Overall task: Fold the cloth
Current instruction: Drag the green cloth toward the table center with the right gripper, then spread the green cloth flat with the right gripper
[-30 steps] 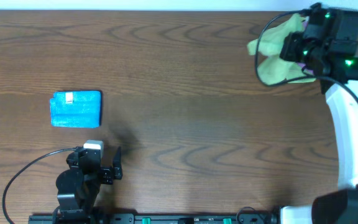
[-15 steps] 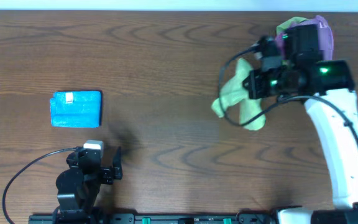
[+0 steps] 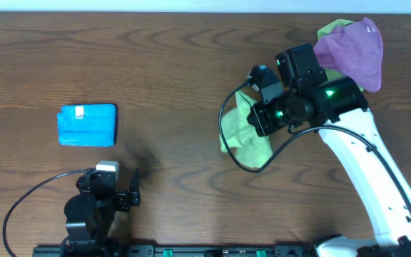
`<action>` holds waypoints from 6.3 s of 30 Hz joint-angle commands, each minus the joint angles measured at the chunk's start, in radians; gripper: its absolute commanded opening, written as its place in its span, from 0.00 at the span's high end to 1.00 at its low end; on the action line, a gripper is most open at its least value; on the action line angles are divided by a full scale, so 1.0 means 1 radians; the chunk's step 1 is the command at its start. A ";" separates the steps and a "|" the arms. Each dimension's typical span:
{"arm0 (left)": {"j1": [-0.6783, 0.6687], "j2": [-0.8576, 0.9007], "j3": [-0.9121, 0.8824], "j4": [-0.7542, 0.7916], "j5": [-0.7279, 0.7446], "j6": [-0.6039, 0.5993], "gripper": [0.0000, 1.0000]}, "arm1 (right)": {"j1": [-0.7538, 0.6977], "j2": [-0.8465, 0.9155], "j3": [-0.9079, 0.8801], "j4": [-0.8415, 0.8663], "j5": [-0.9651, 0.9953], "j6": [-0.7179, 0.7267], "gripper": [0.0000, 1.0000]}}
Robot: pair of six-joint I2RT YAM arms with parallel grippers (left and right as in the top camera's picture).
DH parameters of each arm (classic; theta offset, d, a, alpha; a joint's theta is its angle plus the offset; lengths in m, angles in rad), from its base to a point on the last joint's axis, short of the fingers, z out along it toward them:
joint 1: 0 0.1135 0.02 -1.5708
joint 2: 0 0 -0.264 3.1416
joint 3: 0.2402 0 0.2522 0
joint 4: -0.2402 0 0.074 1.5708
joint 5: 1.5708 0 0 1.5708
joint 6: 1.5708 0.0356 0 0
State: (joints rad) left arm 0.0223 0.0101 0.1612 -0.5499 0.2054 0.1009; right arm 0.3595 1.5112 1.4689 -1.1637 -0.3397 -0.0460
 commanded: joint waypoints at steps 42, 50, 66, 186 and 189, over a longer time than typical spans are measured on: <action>-0.004 -0.006 -0.012 0.000 0.001 -0.011 0.05 | 0.002 0.587 -0.006 1.056 0.360 0.008 0.37; -0.004 -0.006 -0.012 0.000 0.001 -0.011 0.05 | 0.005 0.526 0.051 0.977 0.365 0.098 0.05; -0.004 -0.006 -0.012 0.000 0.001 -0.011 0.05 | -0.040 0.109 0.048 0.320 0.032 0.399 0.01; -0.004 -0.006 -0.012 0.011 0.006 -0.073 0.05 | -0.158 -0.114 -0.735 0.830 0.253 0.684 0.99; -0.004 -0.006 -0.012 0.059 0.055 -0.161 0.05 | -0.158 -0.114 -0.735 0.828 0.300 0.684 0.98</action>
State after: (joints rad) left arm 0.0223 0.0101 0.1608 -0.5125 0.2153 0.0231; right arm 0.2077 1.4124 0.7311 -0.3328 -0.1246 0.6605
